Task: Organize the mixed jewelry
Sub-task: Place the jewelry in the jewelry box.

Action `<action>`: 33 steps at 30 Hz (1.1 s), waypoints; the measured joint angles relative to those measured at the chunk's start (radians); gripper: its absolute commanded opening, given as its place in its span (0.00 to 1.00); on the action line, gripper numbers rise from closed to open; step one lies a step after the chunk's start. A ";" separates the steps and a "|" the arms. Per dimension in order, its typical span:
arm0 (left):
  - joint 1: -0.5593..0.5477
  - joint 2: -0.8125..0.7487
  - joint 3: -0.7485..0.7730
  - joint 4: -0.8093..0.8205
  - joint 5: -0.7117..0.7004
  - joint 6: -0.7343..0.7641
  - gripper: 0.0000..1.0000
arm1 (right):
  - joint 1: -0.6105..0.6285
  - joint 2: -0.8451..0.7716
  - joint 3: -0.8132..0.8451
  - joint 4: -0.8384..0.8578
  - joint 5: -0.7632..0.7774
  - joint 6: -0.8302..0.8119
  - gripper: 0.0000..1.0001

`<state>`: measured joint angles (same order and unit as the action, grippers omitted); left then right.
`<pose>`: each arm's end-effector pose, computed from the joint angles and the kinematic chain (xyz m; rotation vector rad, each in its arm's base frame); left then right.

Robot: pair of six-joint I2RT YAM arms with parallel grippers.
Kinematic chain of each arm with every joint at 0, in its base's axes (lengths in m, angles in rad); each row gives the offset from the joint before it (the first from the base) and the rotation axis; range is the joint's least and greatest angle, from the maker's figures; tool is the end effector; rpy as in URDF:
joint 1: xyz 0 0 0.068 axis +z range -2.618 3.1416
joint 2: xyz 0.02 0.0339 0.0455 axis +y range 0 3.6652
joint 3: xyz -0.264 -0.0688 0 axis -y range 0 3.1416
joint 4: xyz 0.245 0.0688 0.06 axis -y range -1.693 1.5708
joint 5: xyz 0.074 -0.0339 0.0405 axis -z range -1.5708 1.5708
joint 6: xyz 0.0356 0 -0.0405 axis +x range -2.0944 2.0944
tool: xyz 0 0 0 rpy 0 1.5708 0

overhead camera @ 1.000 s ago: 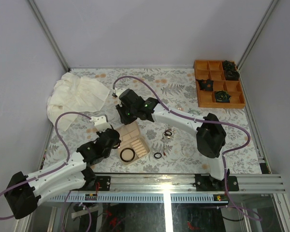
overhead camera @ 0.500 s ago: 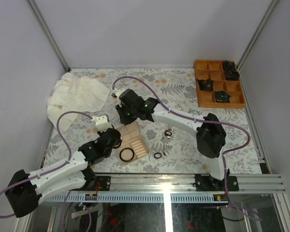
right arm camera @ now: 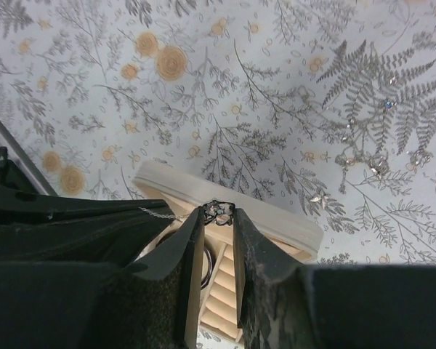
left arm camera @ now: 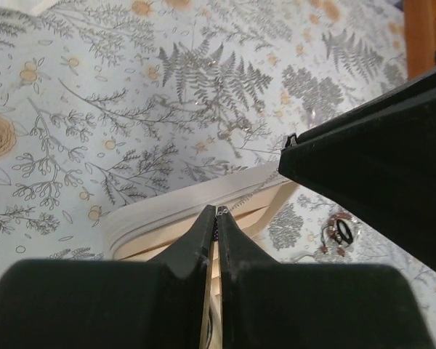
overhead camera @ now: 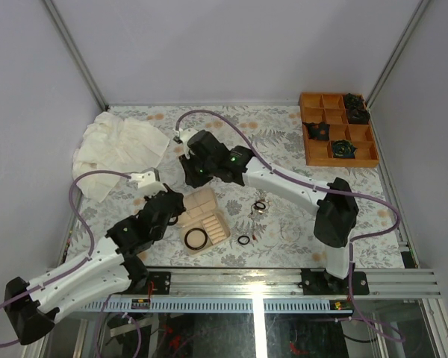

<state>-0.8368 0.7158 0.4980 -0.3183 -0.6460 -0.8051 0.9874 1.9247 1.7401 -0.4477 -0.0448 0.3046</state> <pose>0.1238 -0.1052 0.2401 -0.3448 1.9804 -0.3718 0.2475 0.3779 0.3104 -0.7984 2.1687 0.7467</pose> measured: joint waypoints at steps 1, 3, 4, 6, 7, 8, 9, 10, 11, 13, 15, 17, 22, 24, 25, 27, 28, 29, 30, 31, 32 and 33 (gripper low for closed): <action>0.000 -0.004 0.008 -0.003 0.000 0.003 0.00 | 0.000 -0.007 0.010 -0.010 0.000 -0.001 0.17; 0.000 -0.014 0.026 -0.013 0.000 0.010 0.00 | 0.000 -0.016 0.032 -0.020 0.001 -0.005 0.17; 0.000 -0.019 0.034 -0.018 -0.001 0.017 0.00 | 0.000 -0.018 0.046 -0.026 0.002 -0.008 0.17; 0.000 -0.029 0.047 -0.029 -0.002 0.026 0.00 | 0.000 -0.019 0.072 -0.038 0.003 -0.013 0.17; 0.000 -0.033 0.053 -0.034 -0.003 0.031 0.00 | 0.000 -0.019 0.087 -0.045 0.005 -0.018 0.17; 0.000 -0.035 0.061 -0.041 -0.005 0.037 0.00 | 0.000 -0.019 0.097 -0.048 0.006 -0.019 0.17; 0.000 -0.037 0.067 -0.043 -0.006 0.041 0.00 | 0.000 -0.019 0.113 -0.058 0.007 -0.022 0.17; 0.000 -0.039 0.075 -0.045 -0.008 0.045 0.00 | 0.000 -0.019 0.123 -0.066 0.008 -0.025 0.17; 0.000 -0.041 0.082 -0.045 -0.009 0.050 0.00 | 0.000 -0.019 0.138 -0.077 0.009 -0.028 0.17; 0.000 -0.046 0.100 -0.049 -0.010 0.063 0.00 | 0.000 -0.019 0.167 -0.096 0.009 -0.033 0.17; 0.000 -0.051 0.119 -0.055 -0.013 0.073 0.00 | 0.000 -0.019 0.190 -0.104 0.009 -0.036 0.17; 0.000 -0.054 0.142 -0.065 -0.015 0.084 0.00 | 0.000 -0.019 0.210 -0.112 0.010 -0.038 0.17; 0.000 -0.058 0.192 -0.073 -0.018 0.109 0.00 | 0.000 -0.019 0.242 -0.141 0.010 -0.043 0.17; 0.000 -0.058 0.208 -0.075 -0.020 0.119 0.00 | 0.000 -0.019 0.258 -0.154 0.010 -0.044 0.17; 0.000 -0.058 0.214 -0.075 -0.021 0.124 0.00 | 0.000 -0.019 0.262 -0.155 0.010 -0.044 0.17; 0.000 -0.058 0.225 -0.076 -0.023 0.133 0.00 | 0.000 -0.019 0.277 -0.163 0.010 -0.044 0.17; 0.000 -0.058 0.229 -0.075 -0.024 0.137 0.00 | 0.000 -0.019 0.286 -0.165 0.010 -0.044 0.17; 0.000 -0.058 0.230 -0.075 -0.025 0.139 0.00 | 0.000 -0.019 0.291 -0.166 0.010 -0.044 0.17; 0.000 -0.058 0.233 -0.076 -0.026 0.144 0.00 | 0.000 -0.019 0.298 -0.169 0.010 -0.044 0.17; 0.000 -0.057 0.236 -0.076 -0.026 0.148 0.00 | 0.000 -0.019 0.306 -0.171 0.010 -0.044 0.17; 0.000 -0.056 0.239 -0.076 -0.027 0.151 0.00 | 0.000 -0.019 0.309 -0.172 0.010 -0.044 0.17; 0.000 -0.055 0.242 -0.076 -0.028 0.153 0.00 | 0.000 -0.019 0.316 -0.174 0.010 -0.045 0.17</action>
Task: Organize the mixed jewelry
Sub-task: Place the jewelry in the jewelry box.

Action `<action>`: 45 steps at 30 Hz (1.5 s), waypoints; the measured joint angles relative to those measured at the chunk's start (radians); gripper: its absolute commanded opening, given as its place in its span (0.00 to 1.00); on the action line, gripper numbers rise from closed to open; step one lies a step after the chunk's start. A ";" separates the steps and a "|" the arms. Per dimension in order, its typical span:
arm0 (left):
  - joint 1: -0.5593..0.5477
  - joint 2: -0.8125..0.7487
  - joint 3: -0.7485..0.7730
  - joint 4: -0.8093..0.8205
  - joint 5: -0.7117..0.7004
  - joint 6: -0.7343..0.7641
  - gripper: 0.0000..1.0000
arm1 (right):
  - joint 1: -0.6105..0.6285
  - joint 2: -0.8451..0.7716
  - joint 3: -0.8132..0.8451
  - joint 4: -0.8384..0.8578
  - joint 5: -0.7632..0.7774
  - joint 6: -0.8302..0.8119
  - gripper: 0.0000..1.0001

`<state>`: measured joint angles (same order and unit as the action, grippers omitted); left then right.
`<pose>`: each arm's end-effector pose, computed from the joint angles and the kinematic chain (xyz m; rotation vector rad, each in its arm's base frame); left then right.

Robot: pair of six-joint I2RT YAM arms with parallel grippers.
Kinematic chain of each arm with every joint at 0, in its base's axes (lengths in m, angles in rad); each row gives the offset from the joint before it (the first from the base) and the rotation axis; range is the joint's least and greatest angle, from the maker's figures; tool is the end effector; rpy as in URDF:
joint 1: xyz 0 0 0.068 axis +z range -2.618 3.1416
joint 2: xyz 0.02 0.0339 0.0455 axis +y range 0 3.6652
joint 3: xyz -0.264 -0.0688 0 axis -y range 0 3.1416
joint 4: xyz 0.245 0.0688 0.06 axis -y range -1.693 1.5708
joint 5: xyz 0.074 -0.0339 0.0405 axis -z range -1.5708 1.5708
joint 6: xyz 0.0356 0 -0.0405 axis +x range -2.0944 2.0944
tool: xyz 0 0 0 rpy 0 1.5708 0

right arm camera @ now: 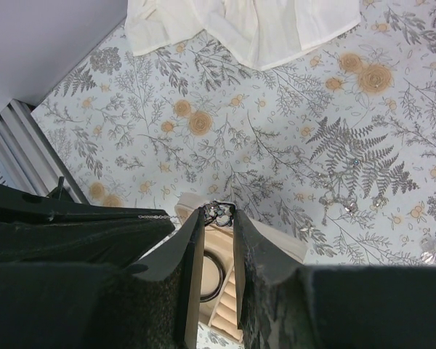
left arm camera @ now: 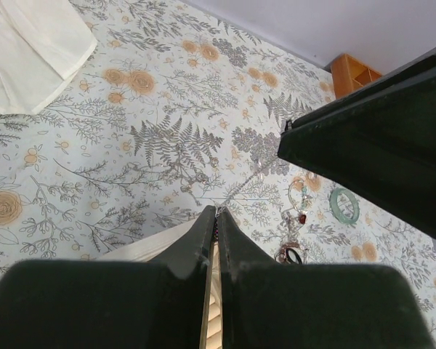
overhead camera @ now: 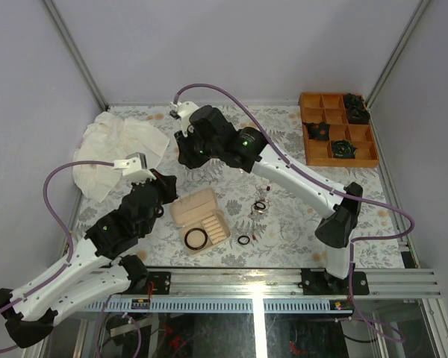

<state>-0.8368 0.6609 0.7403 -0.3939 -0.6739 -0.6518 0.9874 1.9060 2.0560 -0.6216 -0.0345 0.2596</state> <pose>0.1156 -0.0949 0.3233 -0.2862 1.8124 -0.4167 0.2401 0.3660 0.4090 -0.7834 1.9933 0.7959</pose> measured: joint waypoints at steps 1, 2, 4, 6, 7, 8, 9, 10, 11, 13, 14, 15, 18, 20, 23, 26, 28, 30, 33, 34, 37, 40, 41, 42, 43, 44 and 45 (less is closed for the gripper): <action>0.000 0.001 0.002 0.000 0.000 0.003 0.00 | 0.000 0.000 0.006 -0.001 0.000 -0.001 0.17; 0.000 0.001 0.002 0.000 -0.001 0.004 0.00 | 0.000 0.000 0.011 -0.003 0.000 -0.002 0.17; 0.000 0.003 0.002 0.000 -0.003 0.010 0.00 | 0.000 0.000 0.025 -0.006 0.000 -0.004 0.17; 0.000 0.006 0.002 0.000 -0.005 0.015 0.00 | 0.000 0.000 0.043 -0.017 0.006 -0.006 0.17; 0.000 0.008 0.002 0.001 -0.006 0.018 0.00 | 0.000 0.000 0.055 -0.023 0.008 -0.008 0.17; 0.000 0.009 0.002 0.001 -0.006 0.020 0.00 | 0.000 0.000 0.064 -0.025 0.009 -0.010 0.17; 0.000 0.010 0.002 0.001 -0.008 0.022 0.00 | 0.000 0.001 0.075 -0.026 0.012 -0.010 0.17; 0.000 0.011 0.002 0.002 -0.008 0.023 0.00 | 0.000 0.001 0.084 -0.026 0.015 -0.011 0.17; 0.000 0.012 0.002 0.002 -0.010 0.025 0.01 | 0.000 0.002 0.090 -0.026 0.015 -0.011 0.17; 0.000 0.014 0.002 0.004 -0.012 0.029 0.01 | 0.000 0.003 0.101 -0.026 0.015 -0.014 0.17; 0.000 0.015 0.002 0.005 -0.014 0.030 0.01 | 0.000 0.003 0.103 -0.025 0.015 -0.015 0.17; 0.000 0.016 0.002 0.005 -0.015 0.032 0.01 | 0.000 0.004 0.104 -0.025 0.016 -0.016 0.17; 0.000 0.021 0.002 0.005 -0.019 0.037 0.01 | 0.000 0.008 0.104 -0.026 0.016 -0.018 0.17; 0.000 0.024 0.002 0.005 -0.019 0.039 0.01 | 0.000 0.010 0.104 -0.026 0.016 -0.018 0.17; 0.000 0.025 0.002 0.006 -0.022 0.040 0.01 | 0.000 0.010 0.102 -0.024 0.016 -0.017 0.17; 0.000 0.025 0.002 0.006 -0.026 0.040 0.01 | 0.000 0.010 0.092 -0.024 0.016 -0.017 0.17; 0.000 0.024 0.002 0.006 -0.026 0.040 0.01 | 0.000 0.010 0.084 -0.024 0.016 -0.017 0.17; 0.000 0.022 0.002 0.006 -0.026 0.040 0.01 | 0.000 0.010 0.077 -0.024 0.016 -0.017 0.17; 0.000 0.018 0.002 0.006 -0.026 0.040 0.00 | 0.000 0.010 0.071 -0.024 0.016 -0.017 0.17; 0.000 0.016 0.002 0.006 -0.026 0.040 0.00 | 0.000 0.010 0.070 -0.024 0.016 -0.017 0.17; 0.000 0.010 0.002 0.006 -0.025 0.041 0.00 | 0.000 0.010 0.070 -0.024 0.016 -0.017 0.17; 0.000 0.001 0.002 0.009 -0.025 0.044 0.00 | 0.000 0.010 0.070 -0.024 0.016 -0.016 0.17; 0.000 0.001 0.002 0.010 -0.025 0.045 0.00 | 0.000 0.010 0.070 -0.024 0.016 -0.016 0.17; 0.000 0.001 0.003 0.011 -0.024 0.045 0.00 | 0.000 0.010 0.070 -0.024 0.016 -0.016 0.17; 0.000 0.001 0.004 0.011 -0.024 0.047 0.00 | 0.000 0.010 0.070 -0.024 0.016 -0.016 0.17; 0.000 0.001 0.005 0.012 -0.024 0.047 0.00 | 0.000 0.010 0.070 -0.024 0.016 -0.016 0.17; 0.000 0.001 0.006 0.013 -0.023 0.047 0.00 | 0.000 0.010 0.070 -0.024 0.016 -0.016 0.17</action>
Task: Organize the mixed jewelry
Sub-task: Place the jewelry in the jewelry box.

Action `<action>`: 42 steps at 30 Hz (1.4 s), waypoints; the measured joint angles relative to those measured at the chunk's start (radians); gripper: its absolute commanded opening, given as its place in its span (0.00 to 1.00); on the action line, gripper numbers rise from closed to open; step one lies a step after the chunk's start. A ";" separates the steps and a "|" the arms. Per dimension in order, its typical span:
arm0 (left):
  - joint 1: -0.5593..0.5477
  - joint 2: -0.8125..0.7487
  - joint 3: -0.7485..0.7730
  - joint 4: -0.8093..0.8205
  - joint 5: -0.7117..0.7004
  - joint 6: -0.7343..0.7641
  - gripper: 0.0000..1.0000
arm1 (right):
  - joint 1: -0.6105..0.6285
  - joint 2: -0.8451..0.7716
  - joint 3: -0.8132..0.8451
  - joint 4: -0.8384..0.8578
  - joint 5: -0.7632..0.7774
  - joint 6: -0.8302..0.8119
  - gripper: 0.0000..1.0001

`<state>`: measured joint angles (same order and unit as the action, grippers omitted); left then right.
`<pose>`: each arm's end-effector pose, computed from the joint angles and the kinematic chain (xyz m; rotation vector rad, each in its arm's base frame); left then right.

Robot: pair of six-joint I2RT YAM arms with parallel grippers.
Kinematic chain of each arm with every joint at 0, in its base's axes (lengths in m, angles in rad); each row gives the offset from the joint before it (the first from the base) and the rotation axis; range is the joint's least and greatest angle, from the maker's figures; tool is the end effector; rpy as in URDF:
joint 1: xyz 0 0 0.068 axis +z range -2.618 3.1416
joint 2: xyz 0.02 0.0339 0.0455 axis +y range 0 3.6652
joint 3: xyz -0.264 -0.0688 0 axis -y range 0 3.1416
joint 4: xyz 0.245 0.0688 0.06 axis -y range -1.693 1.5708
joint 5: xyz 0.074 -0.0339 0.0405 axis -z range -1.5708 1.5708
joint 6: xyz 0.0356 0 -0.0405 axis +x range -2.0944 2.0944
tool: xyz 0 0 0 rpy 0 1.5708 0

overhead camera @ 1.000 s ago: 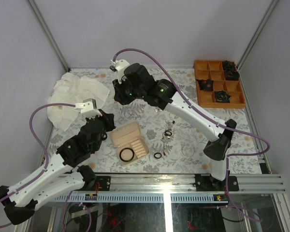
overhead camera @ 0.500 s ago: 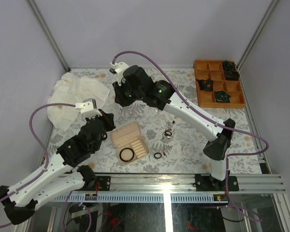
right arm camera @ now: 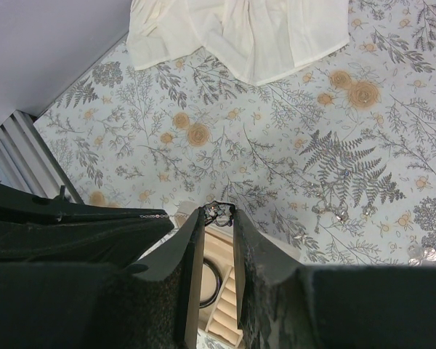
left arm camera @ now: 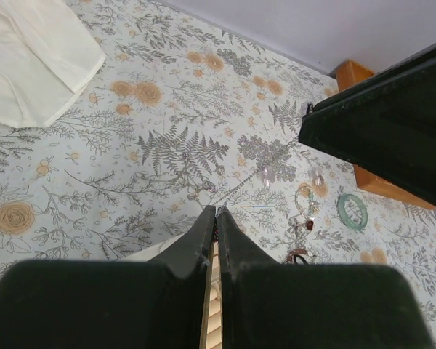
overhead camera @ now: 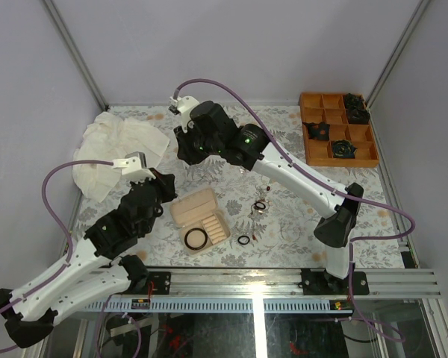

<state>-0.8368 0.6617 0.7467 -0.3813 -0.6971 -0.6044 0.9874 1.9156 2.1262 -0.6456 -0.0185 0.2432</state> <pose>0.1159 -0.0943 0.3267 -0.2647 1.7930 -0.3770 0.2394 0.3640 0.4257 -0.7746 1.9507 0.7888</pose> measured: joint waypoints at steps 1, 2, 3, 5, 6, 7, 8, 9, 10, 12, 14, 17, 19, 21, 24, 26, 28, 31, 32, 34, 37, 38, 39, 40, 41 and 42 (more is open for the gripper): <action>0.000 0.000 0.002 0.000 0.002 0.000 0.00 | 0.000 0.000 0.000 0.000 0.000 0.000 0.17; 0.000 -0.001 0.004 0.000 0.003 0.000 0.00 | 0.000 0.000 0.000 0.000 0.000 0.000 0.17; 0.000 -0.002 0.007 0.000 0.005 0.000 0.00 | 0.000 0.000 0.000 0.000 0.000 0.000 0.17; 0.000 -0.007 0.010 0.001 0.009 0.001 0.00 | 0.000 0.000 -0.002 0.000 0.000 0.000 0.17; 0.000 -0.010 0.011 0.002 0.010 0.001 0.00 | 0.000 -0.002 -0.005 0.000 0.000 0.000 0.17; 0.000 -0.011 0.011 0.002 0.010 0.002 0.00 | 0.000 -0.002 -0.007 0.000 0.000 0.000 0.17; 0.000 -0.012 0.011 0.002 0.011 0.003 0.00 | 0.000 -0.002 -0.009 0.000 0.000 0.000 0.17; 0.000 -0.012 0.013 0.002 0.013 0.004 0.00 | 0.000 -0.003 -0.011 0.000 -0.001 0.000 0.17; 0.000 -0.012 0.015 0.002 0.014 0.005 0.00 | 0.000 -0.003 -0.012 0.000 -0.001 0.000 0.18; 0.000 -0.012 0.027 0.002 0.017 0.008 0.00 | 0.000 -0.006 -0.017 0.000 -0.001 0.000 0.17; 0.000 -0.012 0.034 0.003 0.018 0.009 0.00 | 0.000 -0.010 -0.022 0.000 -0.001 0.000 0.17; 0.000 -0.017 0.039 0.003 0.019 0.011 0.00 | 0.000 -0.022 -0.035 0.001 -0.002 0.001 0.17; 0.000 -0.022 0.039 0.003 0.020 0.011 0.00 | 0.000 -0.032 -0.043 0.000 -0.002 0.002 0.18; 0.000 -0.024 0.039 0.003 0.020 0.011 0.00 | 0.000 -0.041 -0.045 0.000 -0.002 0.002 0.17; 0.000 -0.027 0.043 0.003 0.020 0.012 0.00 | 0.000 -0.056 -0.048 0.000 -0.002 0.003 0.17; 0.000 -0.027 0.044 0.003 0.020 0.013 0.00 | 0.000 -0.065 -0.049 0.000 -0.002 0.003 0.17; 0.000 -0.027 0.044 0.003 0.020 0.014 0.00 | 0.000 -0.073 -0.050 0.001 -0.002 0.003 0.17; 0.000 -0.027 0.044 0.003 0.020 0.015 0.01 | 0.000 -0.083 -0.060 0.005 -0.002 0.003 0.17; 0.000 -0.028 0.044 0.003 0.020 0.015 0.01 | 0.000 -0.085 -0.066 0.008 -0.002 0.003 0.17; 0.000 -0.029 0.044 0.003 0.020 0.014 0.00 | 0.000 -0.088 -0.083 0.010 -0.002 0.005 0.17; 0.000 -0.029 0.044 0.003 0.020 0.014 0.01 | 0.000 -0.088 -0.107 0.012 -0.002 0.008 0.17; 0.000 -0.029 0.043 0.004 0.020 0.014 0.01 | 0.000 -0.088 -0.112 0.011 -0.002 0.009 0.17; 0.000 -0.029 0.043 0.004 0.020 0.014 0.01 | 0.000 -0.088 -0.117 0.012 -0.002 0.010 0.17; 0.000 -0.029 0.042 0.004 0.020 0.014 0.01 | 0.000 -0.088 -0.121 0.012 -0.002 0.011 0.17; 0.000 -0.028 0.041 0.005 0.020 0.014 0.01 | 0.000 -0.088 -0.122 0.013 -0.002 0.011 0.17; 0.000 -0.027 0.039 0.006 0.019 0.014 0.01 | 0.000 -0.088 -0.124 0.016 -0.002 0.011 0.17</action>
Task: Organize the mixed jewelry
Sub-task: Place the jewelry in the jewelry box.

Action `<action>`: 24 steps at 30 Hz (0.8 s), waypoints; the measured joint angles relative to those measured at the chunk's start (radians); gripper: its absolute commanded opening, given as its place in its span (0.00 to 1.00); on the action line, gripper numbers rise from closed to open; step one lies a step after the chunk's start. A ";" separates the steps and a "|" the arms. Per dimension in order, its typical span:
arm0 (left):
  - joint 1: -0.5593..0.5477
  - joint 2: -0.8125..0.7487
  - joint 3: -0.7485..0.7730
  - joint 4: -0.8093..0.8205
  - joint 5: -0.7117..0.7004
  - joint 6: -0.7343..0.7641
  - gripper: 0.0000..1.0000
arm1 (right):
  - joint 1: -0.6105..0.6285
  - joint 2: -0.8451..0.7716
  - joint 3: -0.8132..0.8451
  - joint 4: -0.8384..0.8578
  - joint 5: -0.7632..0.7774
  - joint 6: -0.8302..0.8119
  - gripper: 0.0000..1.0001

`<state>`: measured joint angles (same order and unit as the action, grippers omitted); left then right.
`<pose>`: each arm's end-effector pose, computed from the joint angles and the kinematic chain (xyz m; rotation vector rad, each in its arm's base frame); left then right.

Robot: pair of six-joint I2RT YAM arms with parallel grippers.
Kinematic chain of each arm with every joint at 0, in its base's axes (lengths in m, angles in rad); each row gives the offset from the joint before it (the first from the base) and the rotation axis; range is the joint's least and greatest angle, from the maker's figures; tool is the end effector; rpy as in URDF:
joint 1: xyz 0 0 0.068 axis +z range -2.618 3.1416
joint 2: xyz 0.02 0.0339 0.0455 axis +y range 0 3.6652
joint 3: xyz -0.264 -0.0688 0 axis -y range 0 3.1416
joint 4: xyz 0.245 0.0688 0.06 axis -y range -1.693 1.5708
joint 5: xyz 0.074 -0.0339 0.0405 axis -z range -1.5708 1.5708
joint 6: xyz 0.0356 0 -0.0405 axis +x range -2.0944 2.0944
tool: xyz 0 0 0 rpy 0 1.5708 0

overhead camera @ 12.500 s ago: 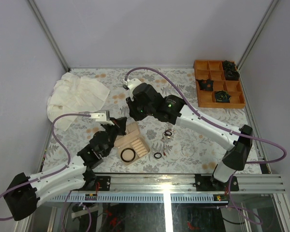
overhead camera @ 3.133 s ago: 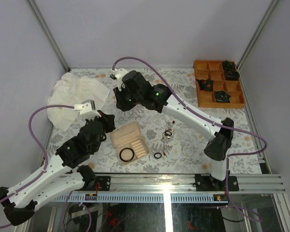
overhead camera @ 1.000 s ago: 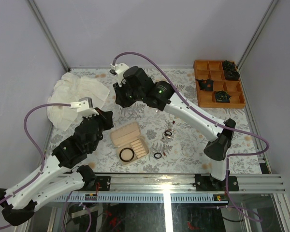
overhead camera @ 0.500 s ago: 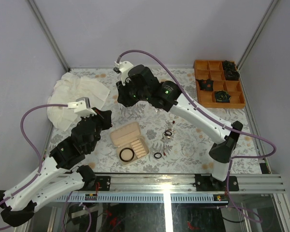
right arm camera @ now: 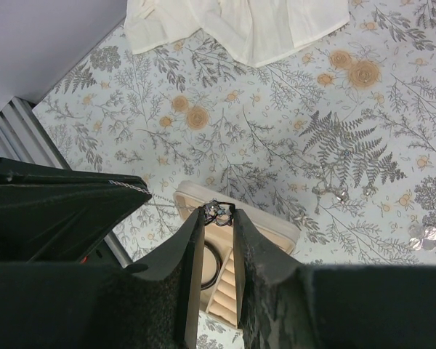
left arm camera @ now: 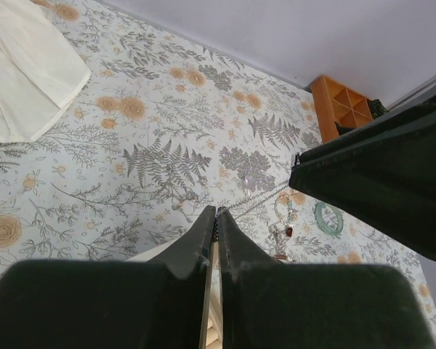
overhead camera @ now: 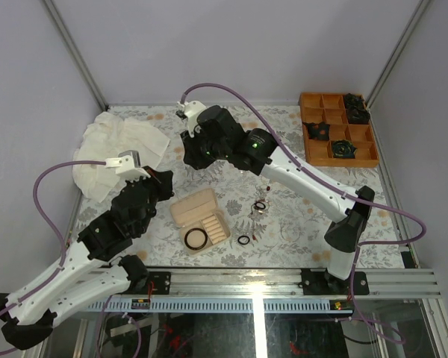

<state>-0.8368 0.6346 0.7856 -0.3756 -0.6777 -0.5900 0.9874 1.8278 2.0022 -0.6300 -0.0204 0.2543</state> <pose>0.1102 -0.0888 0.3435 -0.2647 1.7452 -0.4338 0.2288 0.3479 0.4222 -0.7729 1.9758 0.7872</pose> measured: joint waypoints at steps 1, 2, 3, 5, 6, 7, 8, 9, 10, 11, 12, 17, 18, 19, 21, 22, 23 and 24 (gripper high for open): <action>0.000 0.002 -0.002 0.001 0.000 0.000 0.01 | 0.000 0.000 -0.002 0.004 0.000 0.000 0.17; 0.000 0.004 -0.005 0.002 0.000 0.000 0.01 | 0.000 0.000 -0.003 0.008 0.000 0.000 0.17; 0.000 0.006 -0.008 0.002 0.000 0.000 0.01 | 0.000 0.000 -0.004 0.011 0.000 0.000 0.17; 0.000 0.009 -0.016 0.002 0.000 0.000 0.01 | 0.000 0.000 -0.005 0.013 0.000 0.000 0.17; 0.000 0.011 -0.019 0.002 0.000 0.000 0.01 | 0.000 0.000 -0.005 0.014 0.000 0.000 0.17; 0.000 0.011 -0.023 0.003 0.000 0.000 0.01 | 0.000 0.000 -0.005 0.015 0.000 0.000 0.17; 0.000 0.011 -0.025 0.003 0.000 0.000 0.01 | 0.000 0.000 -0.005 0.015 0.000 0.000 0.17; 0.000 0.012 -0.028 0.003 0.000 0.000 0.01 | 0.000 0.000 -0.006 0.015 0.000 0.000 0.17; 0.000 0.012 -0.031 0.003 0.000 0.000 0.01 | 0.000 0.000 -0.008 0.016 0.000 0.000 0.17; 0.000 0.012 -0.033 0.003 0.000 0.000 0.01 | 0.000 0.000 -0.010 0.016 0.000 0.000 0.17; 0.000 0.013 -0.035 0.004 -0.001 0.000 0.01 | 0.000 0.000 -0.011 0.016 0.000 0.000 0.17; 0.000 0.017 -0.043 0.007 -0.002 0.000 0.01 | 0.000 0.000 -0.018 0.023 0.000 0.000 0.17; 0.000 0.018 -0.043 0.009 -0.002 0.000 0.02 | 0.000 0.000 -0.018 0.023 0.000 0.000 0.17; 0.000 0.019 -0.044 0.011 -0.002 0.000 0.02 | 0.000 0.000 -0.018 0.023 0.000 0.000 0.17; 0.000 0.023 -0.044 0.017 -0.002 0.000 0.02 | 0.000 0.000 -0.018 0.024 0.000 0.000 0.17; 0.000 0.024 -0.044 0.018 -0.002 0.000 0.02 | 0.000 0.000 -0.018 0.025 0.000 0.000 0.17; 0.000 0.025 -0.045 0.020 -0.003 0.000 0.02 | 0.000 0.000 -0.018 0.026 0.000 0.000 0.17; 0.000 0.026 -0.045 0.022 -0.003 0.000 0.02 | 0.000 0.000 -0.018 0.030 0.000 0.000 0.17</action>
<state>-0.8368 0.6601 0.7403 -0.3534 -0.6807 -0.5900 0.9874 1.8282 1.9842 -0.6003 -0.0200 0.2546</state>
